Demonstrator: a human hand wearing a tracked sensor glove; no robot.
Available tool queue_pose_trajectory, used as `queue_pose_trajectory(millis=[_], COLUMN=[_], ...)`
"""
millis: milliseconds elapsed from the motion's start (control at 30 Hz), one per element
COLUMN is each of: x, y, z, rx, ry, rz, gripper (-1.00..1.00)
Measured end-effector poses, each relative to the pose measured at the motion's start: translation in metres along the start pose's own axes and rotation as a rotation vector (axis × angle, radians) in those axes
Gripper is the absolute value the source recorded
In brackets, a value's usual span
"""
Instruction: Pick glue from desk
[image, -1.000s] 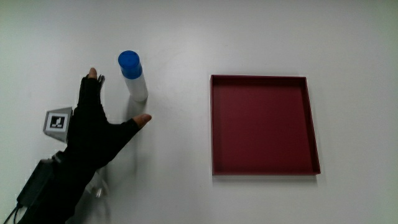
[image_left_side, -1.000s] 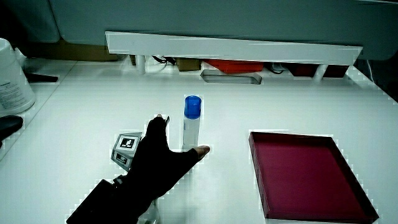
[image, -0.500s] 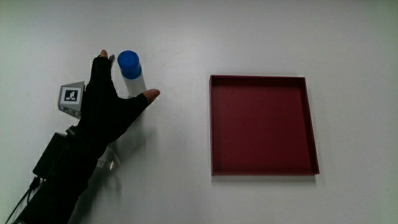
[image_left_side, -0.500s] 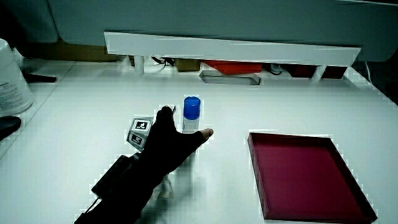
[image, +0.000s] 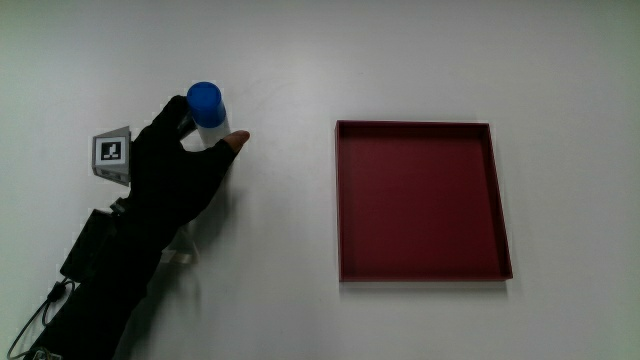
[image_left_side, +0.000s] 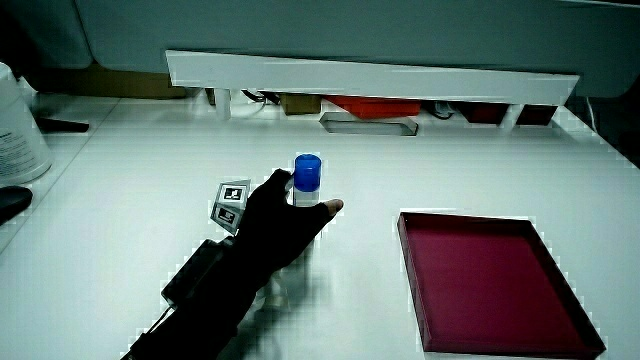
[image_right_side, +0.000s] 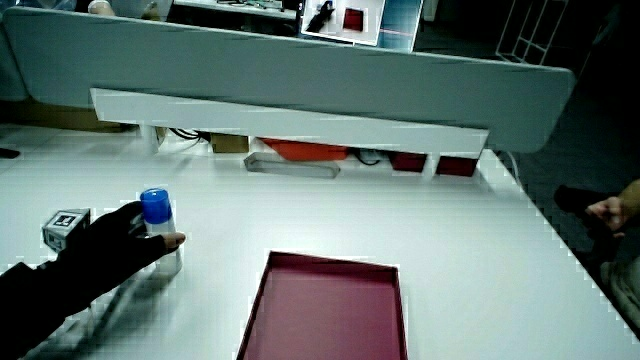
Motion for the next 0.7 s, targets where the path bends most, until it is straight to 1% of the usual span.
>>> queue_pose_trajectory(millis=[33,67,167,233,267,300,333,367,467,500,533,567,600,700], x=[-0.003,-0.003,-0.001,0.0,-0.001,-0.001,0.003,0.006,0.021,0.027,0.03,0.035,0.04,0.05], y=[0.001,0.001,0.0,-0.001,0.0,0.0,-0.001,-0.001,-0.001,-0.002,-0.001,-0.001,-0.002,-0.003], z=[0.0,0.0,-0.001,0.0,0.0,0.0,-0.001,-0.001,-0.006,-0.009,-0.011,-0.015,-0.018,-0.031], rx=[0.007,0.008,0.008,0.011,0.012,0.012,0.012,0.008,-0.022,-0.034,-0.043,-0.059,-0.075,-0.112], ry=[0.012,0.017,0.011,0.008,0.014,0.017,0.02,0.028,0.027,0.016,0.005,-0.019,-0.028,-0.087], rz=[-0.019,-0.02,-0.04,-0.044,-0.062,-0.062,-0.061,-0.08,-0.101,-0.108,-0.139,-0.147,-0.175,-0.187], gripper=[0.65,0.7,0.83,0.91,0.96,1.0,1.0,1.0,1.0,1.0,1.0,1.0,1.0,1.0])
